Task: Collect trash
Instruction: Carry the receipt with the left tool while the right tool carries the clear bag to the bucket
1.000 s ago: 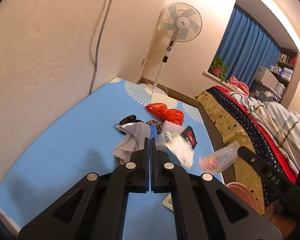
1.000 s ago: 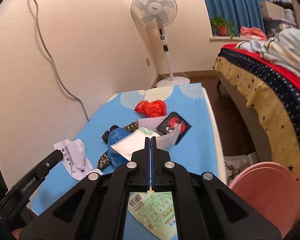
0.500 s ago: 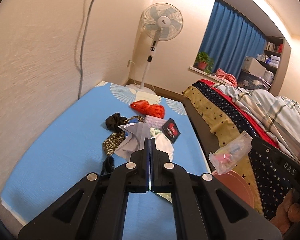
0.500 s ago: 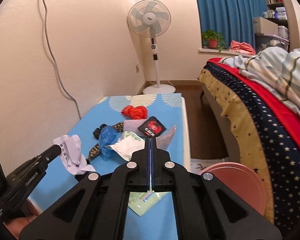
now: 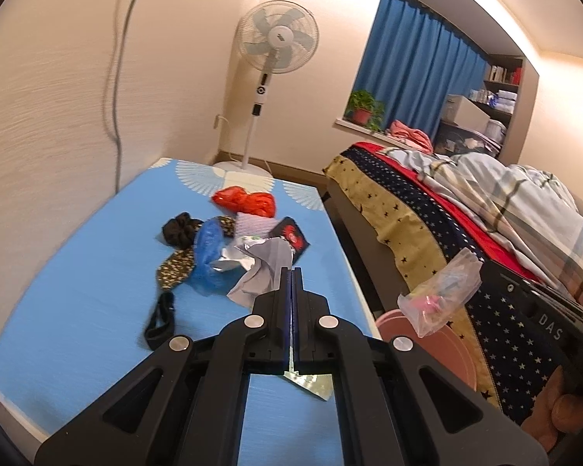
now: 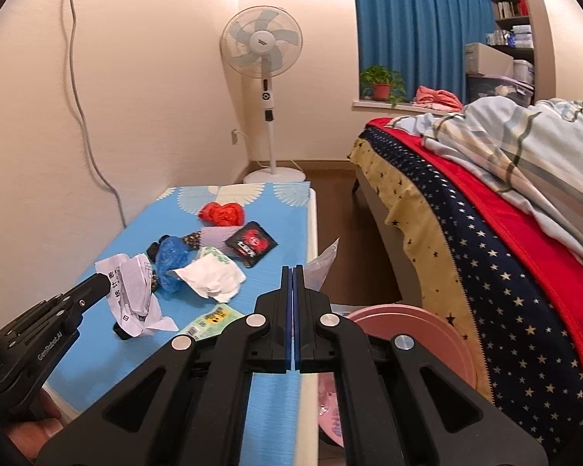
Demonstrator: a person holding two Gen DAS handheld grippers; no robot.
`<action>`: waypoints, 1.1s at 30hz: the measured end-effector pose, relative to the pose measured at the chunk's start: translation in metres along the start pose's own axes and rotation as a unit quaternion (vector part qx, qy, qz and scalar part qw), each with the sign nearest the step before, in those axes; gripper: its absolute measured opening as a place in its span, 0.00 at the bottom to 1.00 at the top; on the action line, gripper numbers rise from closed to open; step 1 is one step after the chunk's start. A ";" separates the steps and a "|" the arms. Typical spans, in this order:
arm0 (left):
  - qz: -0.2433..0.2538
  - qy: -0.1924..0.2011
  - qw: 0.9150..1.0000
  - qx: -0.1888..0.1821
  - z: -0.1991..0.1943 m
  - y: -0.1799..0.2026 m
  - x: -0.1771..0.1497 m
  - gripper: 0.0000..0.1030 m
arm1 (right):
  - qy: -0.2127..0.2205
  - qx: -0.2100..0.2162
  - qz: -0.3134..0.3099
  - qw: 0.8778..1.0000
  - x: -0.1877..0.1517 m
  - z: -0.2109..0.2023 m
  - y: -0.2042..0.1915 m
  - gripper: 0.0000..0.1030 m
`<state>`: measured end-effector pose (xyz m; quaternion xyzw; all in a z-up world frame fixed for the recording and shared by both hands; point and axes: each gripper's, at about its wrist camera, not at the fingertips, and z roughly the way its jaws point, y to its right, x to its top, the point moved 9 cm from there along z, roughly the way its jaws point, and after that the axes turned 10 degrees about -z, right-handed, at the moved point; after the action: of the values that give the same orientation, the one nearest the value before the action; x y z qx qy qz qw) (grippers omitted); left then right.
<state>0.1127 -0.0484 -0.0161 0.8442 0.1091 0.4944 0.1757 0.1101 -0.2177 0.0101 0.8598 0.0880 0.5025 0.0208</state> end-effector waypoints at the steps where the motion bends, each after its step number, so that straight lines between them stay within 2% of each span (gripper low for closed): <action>1: 0.002 -0.001 1.000 -0.002 0.001 0.002 -0.001 0.00 | 0.000 -0.004 0.002 1.000 -0.002 -0.001 0.003 0.00; 20: 0.047 -0.032 0.997 -0.048 0.019 0.053 -0.030 0.00 | -0.016 -0.077 0.040 0.996 -0.025 0.005 0.065 0.00; 33: 0.063 -0.062 0.992 -0.089 0.039 0.091 -0.053 0.00 | -0.033 -0.111 0.070 0.991 -0.035 0.009 0.101 0.00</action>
<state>0.1215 -0.1578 -0.0393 0.8593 0.0004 0.4591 0.2255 0.1142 -0.3226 -0.0114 0.8722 -0.0294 0.4811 0.0832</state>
